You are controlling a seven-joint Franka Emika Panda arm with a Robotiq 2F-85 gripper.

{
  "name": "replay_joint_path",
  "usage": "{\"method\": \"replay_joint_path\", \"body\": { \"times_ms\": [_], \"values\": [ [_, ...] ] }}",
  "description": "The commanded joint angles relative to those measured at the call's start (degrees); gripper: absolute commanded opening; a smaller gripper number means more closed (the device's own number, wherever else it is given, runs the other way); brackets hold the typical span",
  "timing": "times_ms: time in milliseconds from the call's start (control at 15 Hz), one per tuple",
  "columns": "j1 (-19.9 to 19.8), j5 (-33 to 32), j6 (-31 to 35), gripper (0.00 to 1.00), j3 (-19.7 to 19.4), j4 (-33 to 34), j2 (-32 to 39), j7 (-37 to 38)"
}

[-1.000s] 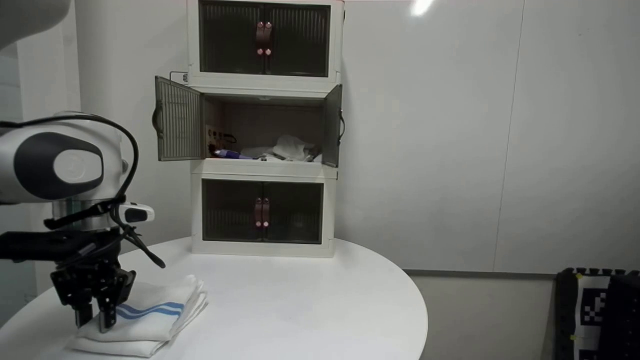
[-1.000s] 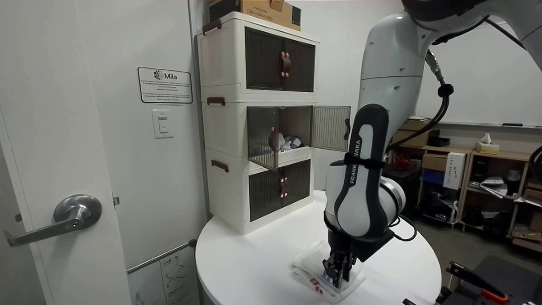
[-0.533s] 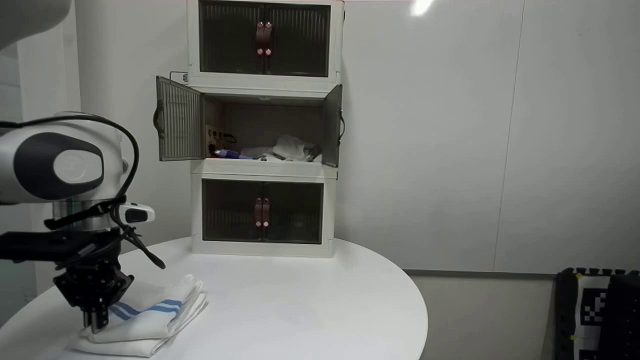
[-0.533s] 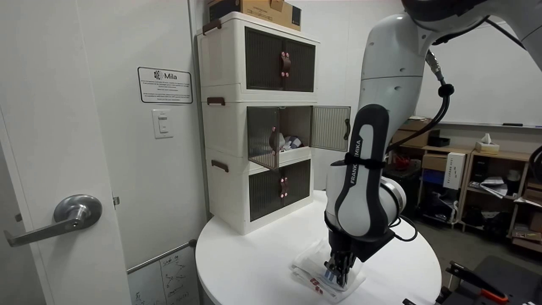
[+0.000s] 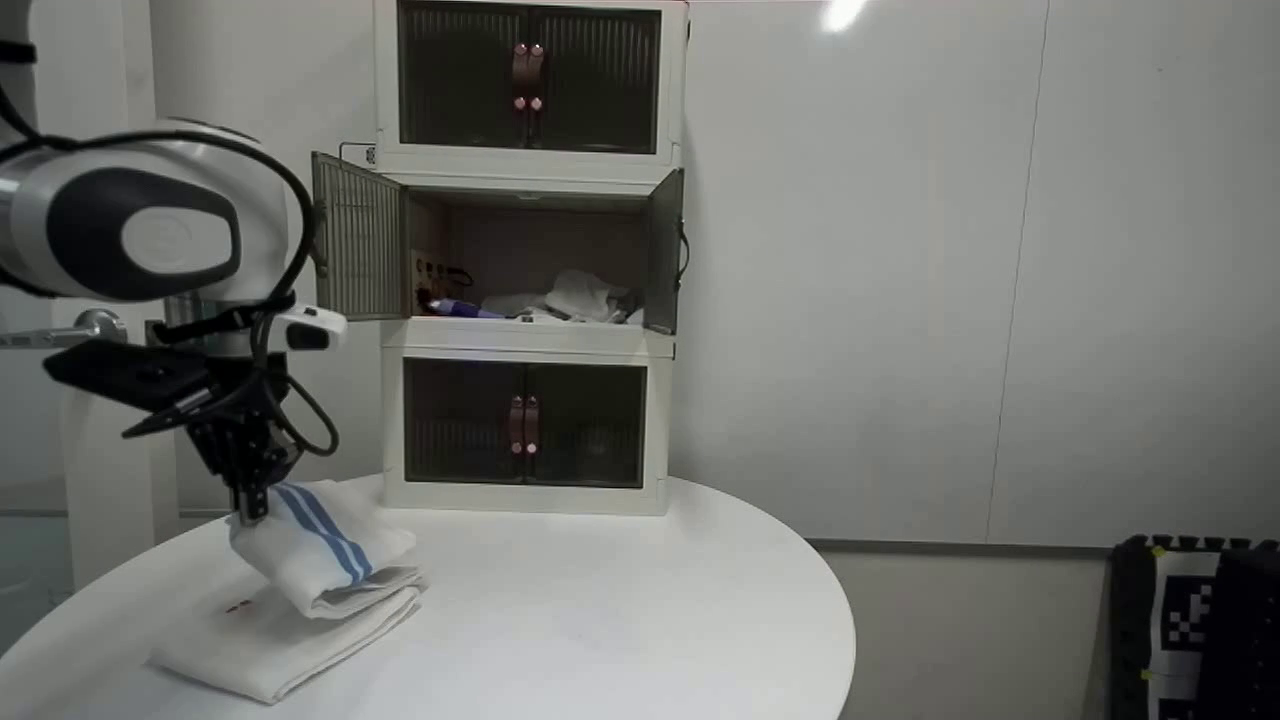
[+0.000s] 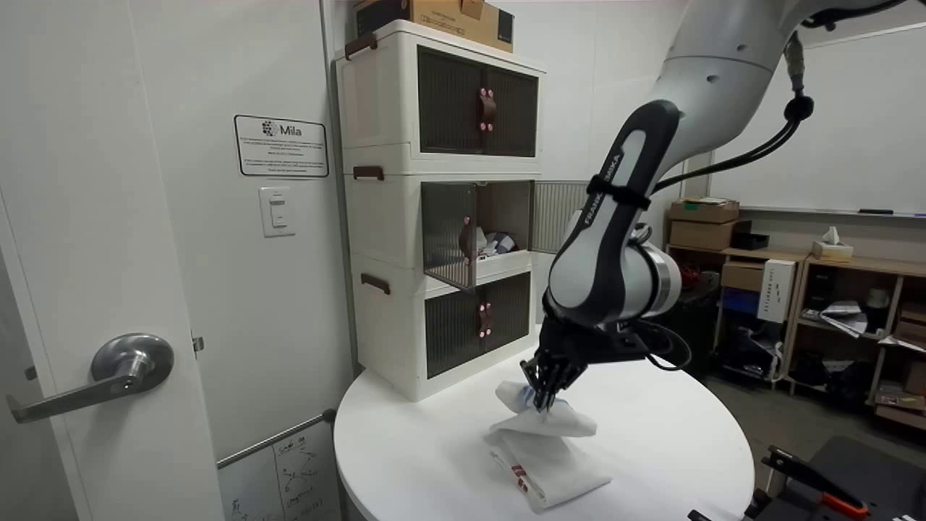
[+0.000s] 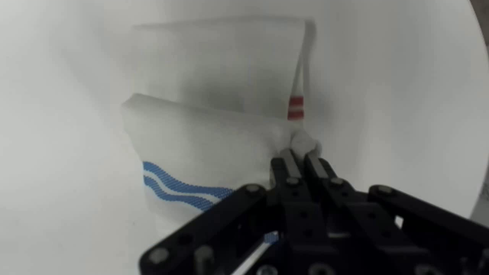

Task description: Put one towel in the middle cabinet

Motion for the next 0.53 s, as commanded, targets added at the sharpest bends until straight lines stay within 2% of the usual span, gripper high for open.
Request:
{"method": "replay_joint_path", "body": {
  "times_ms": [0,267,467],
  "values": [
    [-13.94,12.54,-1.45,0.02,15.74,0.7,-7.74,-3.56],
    [-28.88,30.31,-2.19,0.02,33.37,5.55,-11.16,-9.29],
    [-35.18,40.52,-2.43,0.02,40.06,8.63,-13.5,-13.56]
  ]
}}
